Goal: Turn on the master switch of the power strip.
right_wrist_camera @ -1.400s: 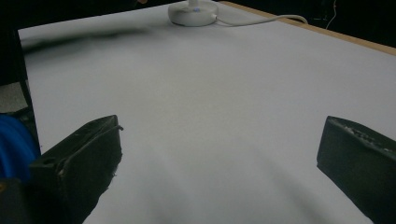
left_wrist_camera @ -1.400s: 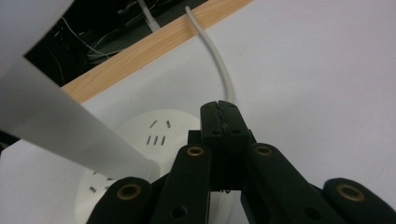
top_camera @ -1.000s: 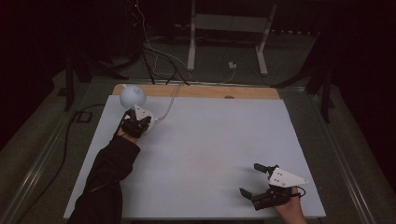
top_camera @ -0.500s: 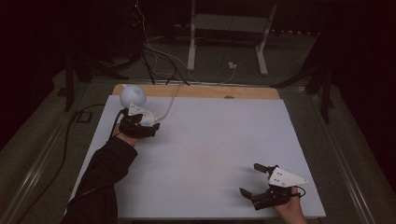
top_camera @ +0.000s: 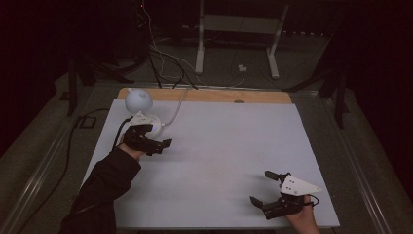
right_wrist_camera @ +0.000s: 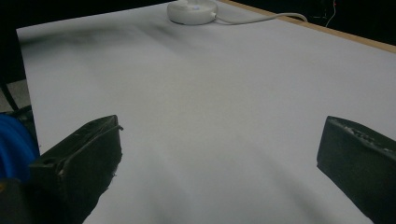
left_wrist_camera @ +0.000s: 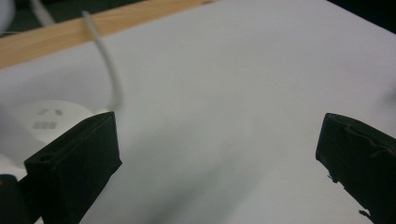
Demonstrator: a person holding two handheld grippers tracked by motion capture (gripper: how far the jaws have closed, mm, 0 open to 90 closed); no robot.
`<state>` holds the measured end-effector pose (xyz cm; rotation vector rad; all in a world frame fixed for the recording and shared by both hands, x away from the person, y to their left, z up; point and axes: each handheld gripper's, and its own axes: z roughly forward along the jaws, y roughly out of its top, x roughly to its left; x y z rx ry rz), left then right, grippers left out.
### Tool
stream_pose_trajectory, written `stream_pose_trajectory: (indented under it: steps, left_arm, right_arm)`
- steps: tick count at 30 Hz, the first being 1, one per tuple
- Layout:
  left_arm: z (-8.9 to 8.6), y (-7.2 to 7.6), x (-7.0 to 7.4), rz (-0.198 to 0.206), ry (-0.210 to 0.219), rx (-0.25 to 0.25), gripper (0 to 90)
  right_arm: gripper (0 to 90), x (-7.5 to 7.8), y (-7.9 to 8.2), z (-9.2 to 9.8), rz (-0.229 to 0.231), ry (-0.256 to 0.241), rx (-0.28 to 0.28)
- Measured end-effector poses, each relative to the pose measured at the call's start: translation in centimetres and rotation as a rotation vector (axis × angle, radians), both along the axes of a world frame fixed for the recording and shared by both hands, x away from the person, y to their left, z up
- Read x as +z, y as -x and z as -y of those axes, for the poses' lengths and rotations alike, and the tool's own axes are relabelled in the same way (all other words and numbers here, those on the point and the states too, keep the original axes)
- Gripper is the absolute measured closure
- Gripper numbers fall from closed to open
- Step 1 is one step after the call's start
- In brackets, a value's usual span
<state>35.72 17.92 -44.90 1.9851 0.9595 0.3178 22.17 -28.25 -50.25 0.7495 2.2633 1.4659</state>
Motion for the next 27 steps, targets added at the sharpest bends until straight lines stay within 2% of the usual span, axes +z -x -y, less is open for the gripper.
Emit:
stream_pose_trajectory:
  steps: [5, 7, 9, 15, 18, 22, 27]
  left_arm:
    - [0.4, 1.9, -0.1, 0.024, 0.006, -0.042, 0.3]
    - [0.5, 2.6, -0.3, 0.016, 0.015, -0.059, 0.3]
    - [0.7, 3.3, -0.6, 0.026, 0.000, -0.068, 0.3]
    - [1.0, 5.1, -1.3, 0.016, 0.006, -0.106, 0.3]
    - [1.0, 6.0, -1.6, 0.017, -0.006, -0.127, 0.3]
    - [0.9, 7.1, -2.2, 0.013, 0.009, -0.146, 0.3]
    - [0.9, 8.1, -3.2, 0.007, -0.006, -0.172, 0.2]
  right_arm:
    - [0.0, 0.1, 0.0, -0.1, 0.004, 0.001, 0.003]
    - [0.0, 0.1, 0.1, -0.1, 0.005, 0.002, 0.003]
    - [0.0, 0.1, 0.1, -0.1, 0.004, 0.000, 0.004]
    - [0.0, 0.1, 0.1, -0.1, 0.005, 0.001, 0.003]
    - [0.0, 0.1, 0.1, -0.1, 0.004, 0.001, 0.004]
    - [0.0, 0.1, 0.1, -0.1, 0.003, 0.001, 0.003]
    - [0.0, 0.0, 0.1, -0.2, 0.000, 0.003, 0.004]
